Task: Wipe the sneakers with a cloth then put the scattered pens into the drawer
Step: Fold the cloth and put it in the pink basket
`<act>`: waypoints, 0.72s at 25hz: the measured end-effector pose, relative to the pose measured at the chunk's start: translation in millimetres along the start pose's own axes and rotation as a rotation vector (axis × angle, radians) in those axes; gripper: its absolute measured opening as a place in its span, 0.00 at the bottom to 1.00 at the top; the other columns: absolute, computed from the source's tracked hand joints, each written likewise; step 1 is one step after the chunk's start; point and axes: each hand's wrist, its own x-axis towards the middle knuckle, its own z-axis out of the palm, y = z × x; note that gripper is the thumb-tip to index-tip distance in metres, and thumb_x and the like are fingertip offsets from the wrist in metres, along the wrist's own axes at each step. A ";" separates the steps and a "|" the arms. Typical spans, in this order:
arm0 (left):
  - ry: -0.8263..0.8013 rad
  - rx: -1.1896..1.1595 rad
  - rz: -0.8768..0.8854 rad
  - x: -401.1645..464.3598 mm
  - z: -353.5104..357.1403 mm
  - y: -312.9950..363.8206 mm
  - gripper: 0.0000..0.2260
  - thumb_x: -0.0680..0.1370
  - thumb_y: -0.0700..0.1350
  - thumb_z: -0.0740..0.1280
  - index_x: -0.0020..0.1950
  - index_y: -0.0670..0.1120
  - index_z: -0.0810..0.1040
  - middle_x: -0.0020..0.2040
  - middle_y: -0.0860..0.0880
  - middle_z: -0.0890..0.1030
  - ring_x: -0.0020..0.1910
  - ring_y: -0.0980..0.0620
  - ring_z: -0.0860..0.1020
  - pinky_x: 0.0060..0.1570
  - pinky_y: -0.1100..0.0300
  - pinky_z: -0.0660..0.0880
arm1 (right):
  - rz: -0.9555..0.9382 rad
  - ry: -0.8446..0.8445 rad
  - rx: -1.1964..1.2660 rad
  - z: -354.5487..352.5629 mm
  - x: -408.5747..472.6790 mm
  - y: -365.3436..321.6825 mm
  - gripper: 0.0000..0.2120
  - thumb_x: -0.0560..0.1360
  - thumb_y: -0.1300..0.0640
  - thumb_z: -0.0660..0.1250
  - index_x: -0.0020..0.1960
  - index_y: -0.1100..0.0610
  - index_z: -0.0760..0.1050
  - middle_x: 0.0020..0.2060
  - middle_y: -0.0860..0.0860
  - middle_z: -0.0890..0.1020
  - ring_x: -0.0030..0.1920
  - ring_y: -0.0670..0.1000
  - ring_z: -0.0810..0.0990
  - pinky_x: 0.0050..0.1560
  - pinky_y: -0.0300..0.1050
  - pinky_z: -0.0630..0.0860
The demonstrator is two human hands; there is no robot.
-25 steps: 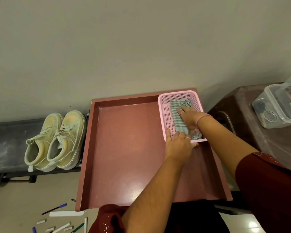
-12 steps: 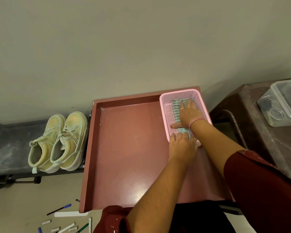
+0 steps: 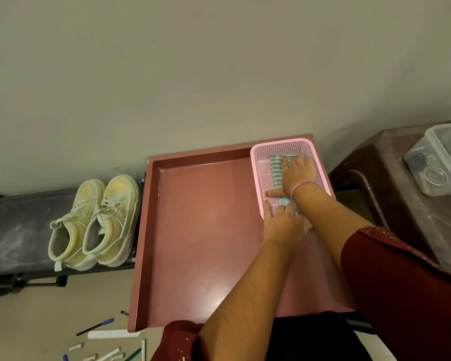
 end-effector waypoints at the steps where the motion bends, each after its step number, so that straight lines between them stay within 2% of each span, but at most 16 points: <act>1: -0.008 -0.021 -0.024 1.9 0.3 0.6 0.20 0.82 0.48 0.54 0.74 0.46 0.66 0.70 0.45 0.69 0.71 0.44 0.63 0.72 0.40 0.37 | 0.013 -0.002 0.010 1.7 -1.4 -1.0 0.58 0.64 0.21 0.52 0.77 0.60 0.41 0.75 0.62 0.55 0.75 0.63 0.52 0.74 0.58 0.50; 4: -0.091 -0.056 -0.075 5.4 -5.9 2.7 0.24 0.82 0.53 0.55 0.78 0.49 0.57 0.75 0.46 0.62 0.75 0.46 0.56 0.71 0.42 0.33 | 0.014 -0.012 0.092 7.9 -5.4 -1.1 0.56 0.66 0.22 0.51 0.77 0.60 0.38 0.76 0.63 0.50 0.76 0.63 0.48 0.74 0.58 0.46; 6: -0.180 -0.031 -0.063 5.8 -13.6 3.0 0.25 0.82 0.55 0.53 0.77 0.49 0.58 0.76 0.44 0.59 0.76 0.44 0.54 0.72 0.41 0.33 | -0.022 -0.011 0.166 9.7 -6.8 3.1 0.52 0.69 0.24 0.50 0.77 0.59 0.39 0.76 0.62 0.49 0.76 0.62 0.47 0.75 0.56 0.45; 8: -0.197 -0.030 -0.029 4.4 -19.7 0.3 0.24 0.82 0.57 0.52 0.76 0.49 0.61 0.74 0.42 0.62 0.74 0.42 0.57 0.72 0.39 0.35 | -0.058 0.000 0.261 6.6 -8.0 11.0 0.46 0.73 0.28 0.50 0.77 0.58 0.41 0.76 0.60 0.50 0.76 0.60 0.48 0.75 0.55 0.45; 11: -0.115 -0.063 0.058 -7.6 -23.7 -9.5 0.23 0.82 0.57 0.54 0.75 0.48 0.65 0.71 0.43 0.68 0.73 0.45 0.61 0.71 0.39 0.36 | -0.114 0.003 0.375 2.5 -16.8 22.0 0.36 0.79 0.39 0.52 0.77 0.59 0.47 0.76 0.59 0.54 0.76 0.59 0.51 0.76 0.52 0.48; 14: 0.059 -0.118 0.088 -31.5 -25.2 -23.0 0.19 0.82 0.51 0.57 0.71 0.46 0.70 0.68 0.46 0.70 0.72 0.49 0.62 0.73 0.40 0.39 | -0.149 0.029 0.502 4.8 -37.1 26.9 0.26 0.80 0.53 0.54 0.75 0.61 0.55 0.73 0.60 0.62 0.72 0.59 0.61 0.73 0.50 0.57; 18: 0.275 -0.309 0.028 -74.7 -38.7 -44.7 0.13 0.81 0.44 0.60 0.63 0.46 0.78 0.60 0.47 0.76 0.66 0.49 0.70 0.73 0.39 0.47 | -0.196 0.072 0.636 -4.6 -77.0 26.6 0.23 0.78 0.60 0.57 0.73 0.62 0.61 0.70 0.60 0.67 0.69 0.59 0.66 0.70 0.49 0.62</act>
